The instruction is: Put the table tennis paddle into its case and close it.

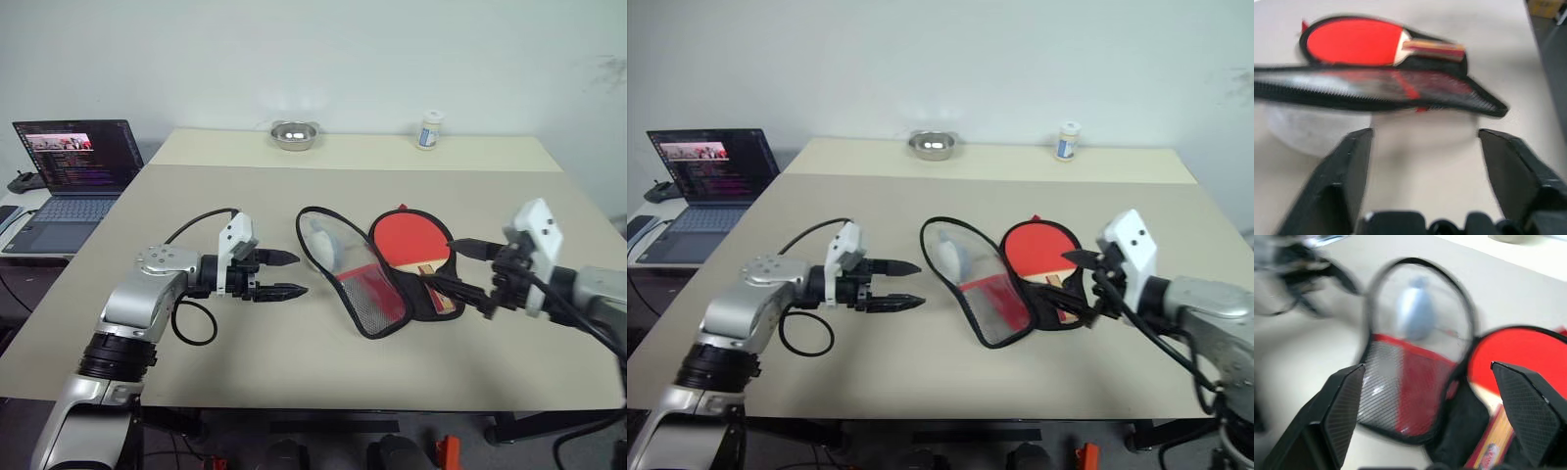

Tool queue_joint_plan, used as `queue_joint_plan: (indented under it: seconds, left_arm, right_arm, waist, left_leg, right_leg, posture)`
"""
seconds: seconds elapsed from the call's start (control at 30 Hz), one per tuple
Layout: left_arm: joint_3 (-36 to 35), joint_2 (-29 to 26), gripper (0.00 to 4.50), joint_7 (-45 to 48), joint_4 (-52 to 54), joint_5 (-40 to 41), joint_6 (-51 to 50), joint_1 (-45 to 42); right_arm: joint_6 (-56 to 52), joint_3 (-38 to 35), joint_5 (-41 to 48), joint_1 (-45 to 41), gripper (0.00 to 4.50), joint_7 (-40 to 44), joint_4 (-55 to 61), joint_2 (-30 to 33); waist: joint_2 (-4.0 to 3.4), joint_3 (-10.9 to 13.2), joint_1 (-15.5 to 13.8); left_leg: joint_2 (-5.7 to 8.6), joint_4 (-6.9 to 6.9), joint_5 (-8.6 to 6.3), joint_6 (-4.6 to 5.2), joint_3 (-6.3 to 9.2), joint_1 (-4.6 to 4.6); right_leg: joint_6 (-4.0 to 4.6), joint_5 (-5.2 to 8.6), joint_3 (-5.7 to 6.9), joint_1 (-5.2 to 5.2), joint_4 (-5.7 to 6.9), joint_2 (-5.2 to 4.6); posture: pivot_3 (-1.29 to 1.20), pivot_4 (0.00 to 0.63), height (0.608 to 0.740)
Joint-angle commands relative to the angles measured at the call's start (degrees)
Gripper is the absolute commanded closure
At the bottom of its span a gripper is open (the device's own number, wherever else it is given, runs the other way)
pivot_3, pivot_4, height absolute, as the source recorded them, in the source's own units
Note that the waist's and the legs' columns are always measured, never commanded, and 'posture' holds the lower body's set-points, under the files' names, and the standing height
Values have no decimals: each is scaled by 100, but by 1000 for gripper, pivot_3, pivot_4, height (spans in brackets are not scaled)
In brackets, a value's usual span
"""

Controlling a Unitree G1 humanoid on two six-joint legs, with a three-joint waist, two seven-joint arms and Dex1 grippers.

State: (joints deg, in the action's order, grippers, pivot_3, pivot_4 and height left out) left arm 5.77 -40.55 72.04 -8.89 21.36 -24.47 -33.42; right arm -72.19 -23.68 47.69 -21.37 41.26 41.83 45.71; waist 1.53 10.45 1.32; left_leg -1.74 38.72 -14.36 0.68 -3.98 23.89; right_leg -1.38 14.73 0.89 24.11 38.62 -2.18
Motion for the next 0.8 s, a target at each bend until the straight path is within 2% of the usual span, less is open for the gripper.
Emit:
queue_joint_plan:
  seconds: [0.03, 0.23, 0.27, 0.5, 0.57, 0.7, 0.8]
  left_arm:
    - [262, 215, 2128, -31, -291, -276, 96, -219]
    - [565, 692, 4337, 128, -517, -403, 147, -381]
    - [582, 810, 4461, 127, -538, -385, 143, -446]
    - [528, 1811, 4461, 39, -537, -92, -105, -1212]
    - [492, 2292, 4461, -81, -716, 0, -138, -1697]
    - [595, 3266, 4461, -542, -1676, -325, 463, -2427]
    - [592, 3743, 4461, -886, -2502, -617, 1121, -2718]
  right_arm:
    - [87, -380, 565, 189, 0, 331, 255, 432]
    - [282, -466, 856, 446, 0, 169, 298, 753]
    - [295, -484, 903, 474, 0, 138, 300, 785]
    - [405, -703, 1208, 716, 0, 11, 265, 1053]
    - [419, -836, 1232, 818, 0, 75, 164, 1229]
    - [584, -929, 1033, 1106, 0, 131, 8, 1457]
    - [688, -912, 947, 1260, 0, 100, -74, 1509]
  waist:
    - [2, 1, -9]
    - [13, 6, -32]
    - [14, 7, -35]
    - [17, 8, -127]
    - [19, 9, -136]
    - [23, 10, -185]
    - [15, 6, -169]
  left_leg:
    - [1, 0, 0, 0, 1, 1]
    - [2, 1, 0, 0, -1, 5]
    - [3, 1, 0, 0, -1, 5]
    - [7, 4, 0, 1, 2, 10]
    - [9, 5, 0, 1, 2, 12]
    - [18, 13, 0, 2, 14, 26]
    - [16, 8, -7, 13, 15, 27]
  right_leg:
    - [0, 0, 1, 0, -1, 0]
    - [0, -1, -2, 0, -4, -4]
    - [0, 0, -2, 0, -4, -4]
    - [-1, -1, 1, 0, -5, 0]
    - [-2, -1, 1, 0, -7, 3]
    - [-7, -3, 14, -3, -18, 11]
    - [-15, -9, 12, -10, -46, 18]
  posture:
    - [0, 150, 740]
    - [0, 150, 740]
    - [0, 150, 740]
    - [0, 150, 740]
    - [0, 150, 740]
    - [0, 150, 740]
    - [0, 150, 740]
